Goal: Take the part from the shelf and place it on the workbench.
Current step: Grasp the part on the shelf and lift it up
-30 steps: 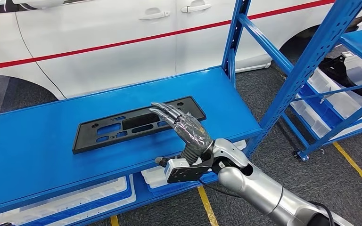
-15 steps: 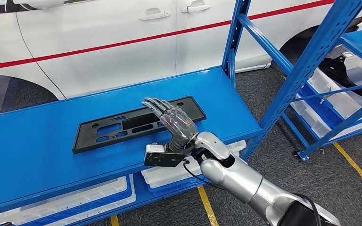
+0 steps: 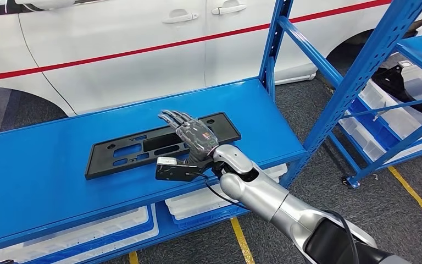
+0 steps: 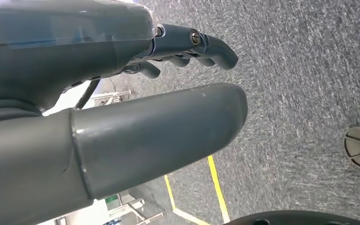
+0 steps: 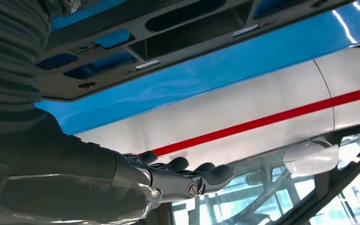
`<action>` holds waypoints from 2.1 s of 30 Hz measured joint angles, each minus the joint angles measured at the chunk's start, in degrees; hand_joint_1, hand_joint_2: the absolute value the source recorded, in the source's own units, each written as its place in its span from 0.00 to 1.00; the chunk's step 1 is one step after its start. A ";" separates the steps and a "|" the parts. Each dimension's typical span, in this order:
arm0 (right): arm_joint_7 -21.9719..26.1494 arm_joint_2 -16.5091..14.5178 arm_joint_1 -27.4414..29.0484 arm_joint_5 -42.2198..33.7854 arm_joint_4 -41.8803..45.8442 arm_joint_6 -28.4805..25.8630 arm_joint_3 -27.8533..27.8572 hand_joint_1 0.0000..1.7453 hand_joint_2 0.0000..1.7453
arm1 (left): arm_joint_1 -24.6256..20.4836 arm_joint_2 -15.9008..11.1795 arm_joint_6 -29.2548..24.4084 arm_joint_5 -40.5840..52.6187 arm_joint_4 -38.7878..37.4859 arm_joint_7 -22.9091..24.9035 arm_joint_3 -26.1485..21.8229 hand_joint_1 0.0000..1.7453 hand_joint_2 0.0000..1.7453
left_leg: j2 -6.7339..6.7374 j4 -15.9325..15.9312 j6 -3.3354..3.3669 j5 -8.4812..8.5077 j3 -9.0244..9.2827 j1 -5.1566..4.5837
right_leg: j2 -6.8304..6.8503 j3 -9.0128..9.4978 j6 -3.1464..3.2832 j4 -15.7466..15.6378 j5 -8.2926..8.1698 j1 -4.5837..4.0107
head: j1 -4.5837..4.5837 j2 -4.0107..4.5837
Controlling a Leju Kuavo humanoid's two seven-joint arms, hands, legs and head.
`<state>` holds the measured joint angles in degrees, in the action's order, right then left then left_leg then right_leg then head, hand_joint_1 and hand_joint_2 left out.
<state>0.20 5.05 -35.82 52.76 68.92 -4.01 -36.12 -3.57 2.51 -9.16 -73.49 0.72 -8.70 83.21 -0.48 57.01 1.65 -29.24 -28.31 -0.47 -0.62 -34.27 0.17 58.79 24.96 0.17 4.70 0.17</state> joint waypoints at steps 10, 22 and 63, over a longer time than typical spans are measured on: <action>0.00 -0.21 -0.30 0.00 -1.55 0.16 -0.44 0.00 1.00 | -0.01 0.00 -0.01 0.01 0.00 0.00 0.00 0.00 0.00 | 0.00 0.00 0.00 0.00 0.00 0.00 | 0.00 0.00 0.00 0.00 0.00 0.00 | 0.00 0.00; 0.26 -0.31 -1.92 0.00 -4.39 3.59 -1.38 0.00 1.00 | -0.17 -0.02 0.38 -0.32 0.00 -0.20 0.37 0.00 0.00 | 0.00 0.00 0.00 0.00 0.01 0.00 | 0.00 0.00 0.00 0.00 0.00 0.00 | 0.00 0.00; -4.87 -3.74 -8.83 13.30 -29.06 -6.89 -3.35 0.37 1.00 | -0.61 -0.15 1.96 -4.19 0.00 -0.50 3.32 0.00 0.00 | 0.00 0.01 0.00 0.00 0.09 0.00 | 0.00 -0.01 0.00 0.00 0.00 0.00 | 0.00 0.00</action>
<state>-4.67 1.32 -44.65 66.06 39.87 -10.89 -39.47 -4.17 2.36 -7.20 -77.68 0.72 -9.20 86.53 -0.48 57.02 1.65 -29.24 -28.22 -0.47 -0.62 -34.28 0.17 58.79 24.96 0.17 4.70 0.17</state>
